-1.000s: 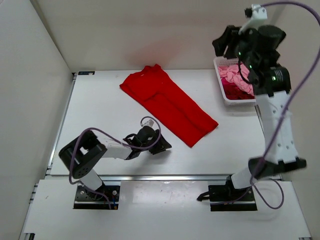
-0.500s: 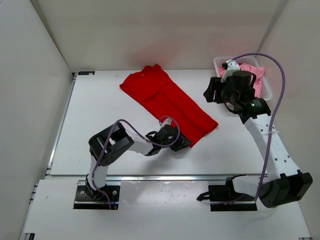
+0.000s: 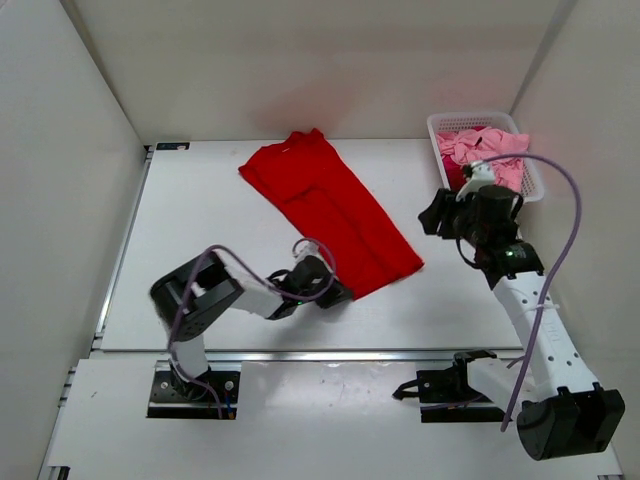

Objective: Fold and stack the t-shirts
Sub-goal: Rotate the rectangle-folded T-shirt at the center of the board.

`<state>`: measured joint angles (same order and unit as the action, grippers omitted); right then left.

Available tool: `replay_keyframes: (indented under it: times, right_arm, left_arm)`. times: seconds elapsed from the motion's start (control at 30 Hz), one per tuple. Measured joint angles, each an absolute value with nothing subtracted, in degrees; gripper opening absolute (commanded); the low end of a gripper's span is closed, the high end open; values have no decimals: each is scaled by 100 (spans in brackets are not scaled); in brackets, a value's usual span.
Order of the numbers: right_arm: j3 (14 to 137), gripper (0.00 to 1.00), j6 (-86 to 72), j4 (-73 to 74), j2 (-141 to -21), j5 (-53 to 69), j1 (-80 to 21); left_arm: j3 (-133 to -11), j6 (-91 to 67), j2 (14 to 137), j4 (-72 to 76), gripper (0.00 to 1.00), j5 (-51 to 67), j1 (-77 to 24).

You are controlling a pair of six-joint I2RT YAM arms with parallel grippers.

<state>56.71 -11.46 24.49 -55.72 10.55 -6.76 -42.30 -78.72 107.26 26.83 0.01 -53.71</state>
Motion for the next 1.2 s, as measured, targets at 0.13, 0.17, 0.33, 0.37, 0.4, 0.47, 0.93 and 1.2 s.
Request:
replay_keyframes:
  times: [0.13, 0.17, 0.33, 0.37, 0.4, 0.47, 0.93, 1.2]
  right_arm:
    - [4650, 47, -1457, 2314, -5588, 1002, -928]
    - [4405, 47, -1542, 2274, -5590, 989, -1022]
    - [3459, 46, -2115, 1970, -5662, 974, -1645]
    - [3347, 47, -2202, 1909, -5686, 963, -1850]
    - [3256, 46, -2287, 1822, -5710, 943, -2082]
    - [3103, 46, -2449, 1568, -5758, 904, -2576]
    - [2359, 43, -3197, -292, -6766, 1498, -3225]
    - [2274, 33, -3428, -1000, -7041, 1752, -3297]
  left_arm:
    - [-2897, -7275, 9290, 2215, 0, 180, -4762]
    - [-2611, -7098, 8884, 1994, 0, 231, -4547]
    - [-1970, -6320, 7352, 836, 1, 392, -3741]
    - [-1933, -6184, 7137, 668, 2, 478, -3621]
    - [-1905, -6066, 6943, 513, 2, 574, -3492]
    - [-1804, -5852, 6617, 281, 2, 742, -3240]
    - [-932, -5212, 4945, -642, 47, 1374, -2314]
    - [-1004, -5105, 4884, -939, 43, 1398, -2189]
